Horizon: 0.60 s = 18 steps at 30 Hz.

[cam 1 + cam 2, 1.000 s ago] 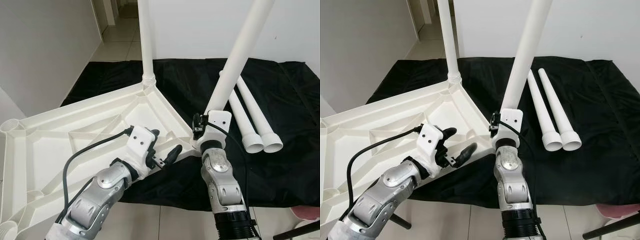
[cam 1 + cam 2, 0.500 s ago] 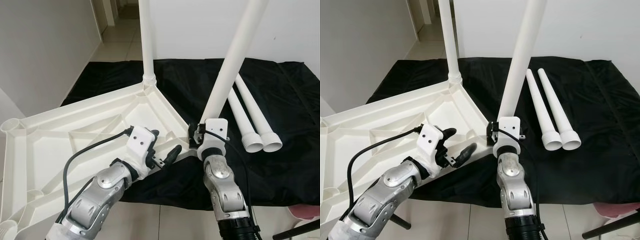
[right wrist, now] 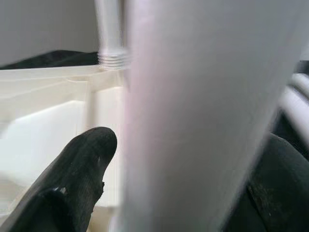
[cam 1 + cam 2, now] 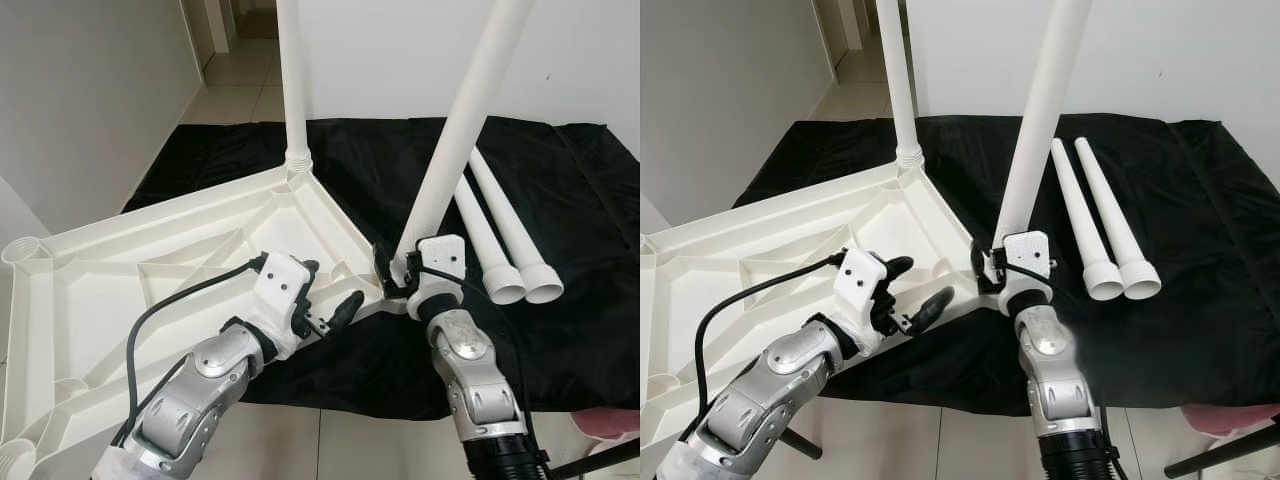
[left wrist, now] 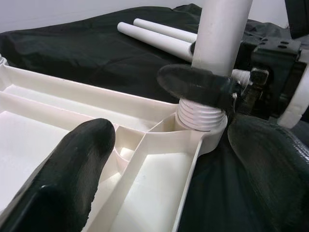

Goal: Building children table

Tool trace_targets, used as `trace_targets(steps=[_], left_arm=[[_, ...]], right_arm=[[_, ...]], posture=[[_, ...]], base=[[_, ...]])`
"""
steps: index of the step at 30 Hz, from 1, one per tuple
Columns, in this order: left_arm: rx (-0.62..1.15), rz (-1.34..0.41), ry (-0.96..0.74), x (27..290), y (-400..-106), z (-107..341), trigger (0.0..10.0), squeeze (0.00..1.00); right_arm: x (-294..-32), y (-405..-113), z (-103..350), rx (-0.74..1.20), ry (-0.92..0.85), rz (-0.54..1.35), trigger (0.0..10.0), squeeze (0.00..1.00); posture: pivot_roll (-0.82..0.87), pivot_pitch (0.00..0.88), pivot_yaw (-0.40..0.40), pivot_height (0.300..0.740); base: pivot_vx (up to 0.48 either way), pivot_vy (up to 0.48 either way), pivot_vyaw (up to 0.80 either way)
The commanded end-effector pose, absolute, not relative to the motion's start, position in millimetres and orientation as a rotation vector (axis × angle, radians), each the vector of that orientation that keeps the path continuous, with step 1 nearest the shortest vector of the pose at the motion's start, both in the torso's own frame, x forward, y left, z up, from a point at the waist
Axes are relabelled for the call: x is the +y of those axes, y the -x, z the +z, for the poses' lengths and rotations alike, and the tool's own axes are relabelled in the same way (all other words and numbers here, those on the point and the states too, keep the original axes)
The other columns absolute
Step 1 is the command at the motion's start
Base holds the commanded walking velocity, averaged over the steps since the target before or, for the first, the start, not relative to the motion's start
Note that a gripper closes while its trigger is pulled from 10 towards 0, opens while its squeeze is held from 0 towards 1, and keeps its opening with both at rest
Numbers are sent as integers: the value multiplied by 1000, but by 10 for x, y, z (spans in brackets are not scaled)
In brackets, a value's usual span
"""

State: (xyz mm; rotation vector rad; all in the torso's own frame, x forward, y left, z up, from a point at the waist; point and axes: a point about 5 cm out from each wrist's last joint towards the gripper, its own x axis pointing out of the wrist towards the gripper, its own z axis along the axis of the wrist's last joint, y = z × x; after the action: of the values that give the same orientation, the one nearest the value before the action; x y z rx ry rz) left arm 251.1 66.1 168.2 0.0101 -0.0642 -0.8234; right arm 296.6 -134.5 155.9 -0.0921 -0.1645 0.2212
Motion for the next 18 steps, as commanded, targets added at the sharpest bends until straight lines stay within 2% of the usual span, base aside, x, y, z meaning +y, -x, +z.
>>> trace_targets(steps=[1, 2, 6, 18], left_arm=[[-57, -906, -25, 649, -2479, 1652, 10000, 0], [-55, -908, -28, 652, -2478, 1650, 10000, 0], [-54, -909, -31, 657, -2479, 1649, 10000, 0], [-58, -911, -38, 659, -2497, 1656, 10000, 0]], right_arm=[[-1317, -2970, 1560, -172, 79, 255, 10000, 0], [-1345, -2973, 1554, -187, 108, 326, 10000, 0], [-1397, -2988, 1546, -196, 129, 407, 10000, 0], [-1523, -3052, 1428, -148, 188, 504, 10000, 0]], posture=[[-46, 40, 43, 740], [-44, 39, 48, 740], [-44, 38, 49, 740], [-47, 32, 59, 740]], base=[[0, 0, 0], [0, 0, 0], [0, 0, 0], [0, 0, 0]])
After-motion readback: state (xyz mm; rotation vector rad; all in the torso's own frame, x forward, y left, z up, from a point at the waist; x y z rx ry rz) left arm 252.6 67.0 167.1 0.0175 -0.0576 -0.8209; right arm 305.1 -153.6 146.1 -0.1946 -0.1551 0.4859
